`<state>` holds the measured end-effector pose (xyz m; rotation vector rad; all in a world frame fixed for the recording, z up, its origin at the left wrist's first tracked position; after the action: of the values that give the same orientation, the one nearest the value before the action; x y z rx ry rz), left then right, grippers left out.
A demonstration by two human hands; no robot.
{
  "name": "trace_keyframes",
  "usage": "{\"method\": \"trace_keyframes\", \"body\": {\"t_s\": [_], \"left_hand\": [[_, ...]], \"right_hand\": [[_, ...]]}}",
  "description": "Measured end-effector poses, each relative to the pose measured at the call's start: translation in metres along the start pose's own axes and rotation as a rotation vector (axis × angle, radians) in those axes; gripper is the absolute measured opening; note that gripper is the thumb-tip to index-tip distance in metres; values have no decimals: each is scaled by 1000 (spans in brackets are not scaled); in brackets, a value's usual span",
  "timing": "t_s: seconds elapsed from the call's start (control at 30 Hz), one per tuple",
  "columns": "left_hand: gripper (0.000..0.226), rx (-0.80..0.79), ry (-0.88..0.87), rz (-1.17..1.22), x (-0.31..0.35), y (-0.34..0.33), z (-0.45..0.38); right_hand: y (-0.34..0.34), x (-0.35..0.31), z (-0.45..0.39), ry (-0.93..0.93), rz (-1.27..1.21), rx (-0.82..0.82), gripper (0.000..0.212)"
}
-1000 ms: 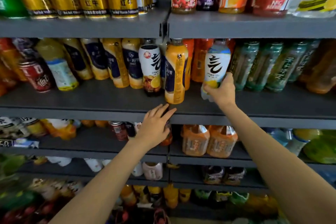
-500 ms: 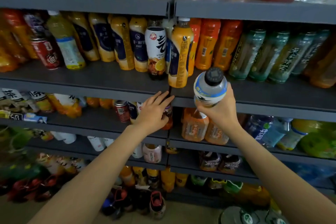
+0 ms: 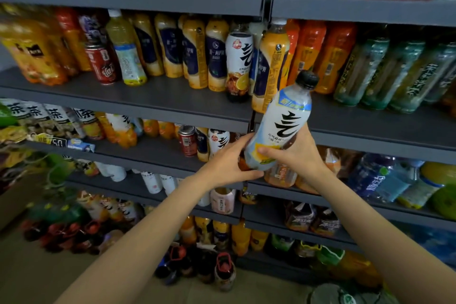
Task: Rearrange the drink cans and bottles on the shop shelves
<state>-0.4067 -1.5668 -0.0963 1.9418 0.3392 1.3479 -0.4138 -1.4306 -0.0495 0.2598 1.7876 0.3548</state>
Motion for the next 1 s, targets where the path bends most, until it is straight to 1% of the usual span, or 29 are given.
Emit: {"method": "trace_keyframes", "body": {"t_s": [0.07, 0.13, 0.23, 0.27, 0.37, 0.43, 0.5, 0.57, 0.63, 0.67, 0.77, 0.9, 1.0], "left_hand": [[83, 45, -13, 86, -1, 13, 7], [80, 82, -13, 106, -6, 30, 15], [78, 101, 8, 72, -26, 56, 29], [77, 91, 17, 51, -34, 63, 35], [79, 83, 46, -60, -72, 84, 59], [81, 59, 85, -87, -103, 93, 80], [83, -12, 147, -128, -135, 97, 100], [80, -106, 208, -176, -168, 99, 118], [74, -151, 275, -222, -199, 107, 132], [70, -134, 321, -221, -214, 116, 138], [59, 7, 470, -114, -262, 146, 155], [49, 149, 590, -58, -307, 179, 169], [47, 192, 642, -64, -330, 199, 167]], "right_hand": [[-19, -7, 1, -2, -23, -39, 87], [-35, -17, -2, -20, -73, -57, 78], [-50, -34, -14, -67, -192, -51, 46], [-56, -42, -18, -82, -221, -49, 42], [-86, -48, -21, -124, -206, -58, 39], [-120, -39, -13, -180, -183, -68, 36], [-157, -30, -5, -214, -165, -56, 35], [-193, -24, 1, -230, -148, -51, 31], [-225, -24, 1, -206, -61, -60, 38], [-242, -26, 0, -178, 2, -82, 45], [-280, -24, -15, -149, 72, -123, 66], [-318, -13, -53, -136, 100, -82, 66], [-344, 4, -80, -152, 115, -8, 68]]}}
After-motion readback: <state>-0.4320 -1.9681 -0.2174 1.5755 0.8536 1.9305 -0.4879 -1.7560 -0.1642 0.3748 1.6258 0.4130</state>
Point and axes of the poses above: each hand's wrist, its own z-axis away from the middle knuckle, its own y-axis out of the back of the hand, x = y × z, the point moved 9 cm from there along -z, towards the middle knuckle, and after that the axes turned 4 degrees about -y, right-handed, at the moved point
